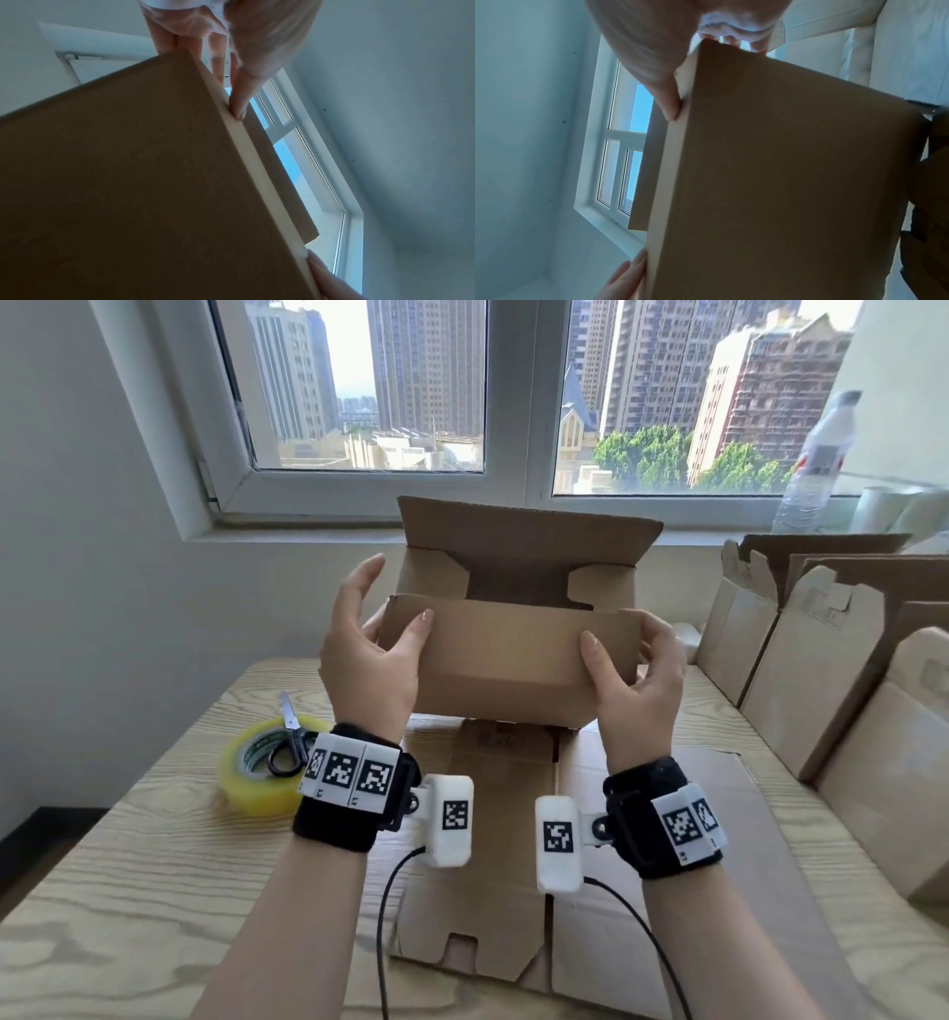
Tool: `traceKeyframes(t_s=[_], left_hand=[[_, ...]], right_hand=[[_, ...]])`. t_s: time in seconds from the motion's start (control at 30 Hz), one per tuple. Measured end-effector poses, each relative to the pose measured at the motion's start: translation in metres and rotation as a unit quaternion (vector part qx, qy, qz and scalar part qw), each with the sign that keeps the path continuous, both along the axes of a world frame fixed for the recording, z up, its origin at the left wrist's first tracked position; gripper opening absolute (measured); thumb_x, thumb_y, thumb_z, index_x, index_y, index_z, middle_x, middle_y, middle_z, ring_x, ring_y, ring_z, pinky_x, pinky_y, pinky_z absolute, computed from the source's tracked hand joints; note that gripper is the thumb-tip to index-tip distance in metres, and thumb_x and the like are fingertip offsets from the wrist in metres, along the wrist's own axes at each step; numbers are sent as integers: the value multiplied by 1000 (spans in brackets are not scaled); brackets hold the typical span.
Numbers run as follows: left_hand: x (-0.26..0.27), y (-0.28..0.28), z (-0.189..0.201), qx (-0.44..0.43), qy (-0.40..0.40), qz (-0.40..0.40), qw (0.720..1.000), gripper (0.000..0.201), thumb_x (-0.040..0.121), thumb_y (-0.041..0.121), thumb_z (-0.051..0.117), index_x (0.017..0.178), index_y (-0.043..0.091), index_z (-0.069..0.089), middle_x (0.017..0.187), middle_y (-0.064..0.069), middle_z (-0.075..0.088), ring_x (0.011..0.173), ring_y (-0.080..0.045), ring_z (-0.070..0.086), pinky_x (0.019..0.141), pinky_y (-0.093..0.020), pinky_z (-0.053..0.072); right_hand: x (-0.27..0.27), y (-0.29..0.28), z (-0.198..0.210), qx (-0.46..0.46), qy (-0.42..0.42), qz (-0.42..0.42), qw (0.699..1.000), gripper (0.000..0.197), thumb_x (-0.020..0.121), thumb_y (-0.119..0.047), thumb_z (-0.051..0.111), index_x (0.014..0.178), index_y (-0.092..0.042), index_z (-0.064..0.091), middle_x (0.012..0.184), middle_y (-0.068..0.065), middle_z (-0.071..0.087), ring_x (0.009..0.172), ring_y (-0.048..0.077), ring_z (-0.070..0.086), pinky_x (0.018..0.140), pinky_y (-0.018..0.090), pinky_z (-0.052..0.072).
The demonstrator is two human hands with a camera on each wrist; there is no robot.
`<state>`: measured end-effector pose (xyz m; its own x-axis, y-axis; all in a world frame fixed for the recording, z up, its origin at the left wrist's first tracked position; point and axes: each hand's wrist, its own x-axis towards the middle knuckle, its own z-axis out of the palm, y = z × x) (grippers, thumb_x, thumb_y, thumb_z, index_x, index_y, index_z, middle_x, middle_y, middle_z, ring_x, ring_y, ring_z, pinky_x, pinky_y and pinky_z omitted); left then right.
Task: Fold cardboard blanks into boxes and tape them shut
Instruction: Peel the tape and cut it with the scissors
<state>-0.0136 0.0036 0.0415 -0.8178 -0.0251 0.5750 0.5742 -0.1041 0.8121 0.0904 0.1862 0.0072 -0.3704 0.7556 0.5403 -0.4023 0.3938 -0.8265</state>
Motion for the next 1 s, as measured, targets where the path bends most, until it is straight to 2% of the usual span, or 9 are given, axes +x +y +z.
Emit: traceKeyframes(t_s=[0.17,0.3,0.43,0.53,0.63,0.73,0.83,0.9,1.0], left_hand=[[5,-5,8,64,17,9,998,79,71,13,87,138,30,49,144,20,46,108,-9,67,94,-33,56],[-2,-8,6,49,31,4,998,91,66,8,89,141,36,44,151,9,43,109,-10,67,90,-39,58],[-12,-10,-5,-65,11,19,998,102,63,3,89,145,39,40,160,11,25,103,-10,69,86,-30,58],[-12,-8,-8,-140,-9,39,989,105,65,4,89,146,43,35,162,12,18,100,-10,69,85,-26,58],[-9,-7,-8,-203,7,55,978,110,68,6,87,150,45,25,162,12,18,101,-12,68,86,-29,58],[-10,-7,-9,-224,17,57,973,110,69,8,86,150,46,21,160,10,25,99,-15,68,88,-34,58],[-12,-7,-11,-208,32,64,975,85,69,8,86,136,37,43,153,3,40,97,-12,67,88,-36,58],[-15,-6,-14,-209,50,80,973,64,69,5,84,124,27,61,153,0,41,108,-13,63,94,-35,56],[-21,-4,-16,-233,52,95,966,59,71,11,85,126,19,66,151,-3,43,126,-21,56,102,-40,51]], right_hand=[[4,-3,8,3,24,-7,1000,62,79,-25,81,130,-40,51,124,3,54,110,5,56,90,26,52],[4,-1,11,47,-38,-25,998,94,78,-15,80,151,-41,27,119,4,51,103,-1,51,89,14,44],[11,4,12,109,-167,-13,980,118,80,-12,80,153,-51,-5,125,5,41,106,15,53,97,38,48],[15,4,15,165,-211,-29,963,122,81,-12,79,151,-52,-12,120,10,42,104,27,53,98,44,46],[14,5,14,189,-223,-42,955,116,82,-14,78,153,-50,-6,111,9,42,96,25,51,92,36,44],[13,8,12,189,-209,-48,958,99,81,-12,77,151,-46,16,111,7,42,97,19,49,86,29,40],[10,9,9,207,-190,-59,958,72,77,-9,76,136,-30,40,113,5,47,97,13,46,80,19,36],[7,9,6,237,-203,-81,947,59,75,-12,76,127,-22,51,113,5,51,97,12,45,76,14,32],[3,7,4,236,-206,-94,945,56,74,-24,82,126,-19,61,119,3,60,106,18,55,88,19,37]])
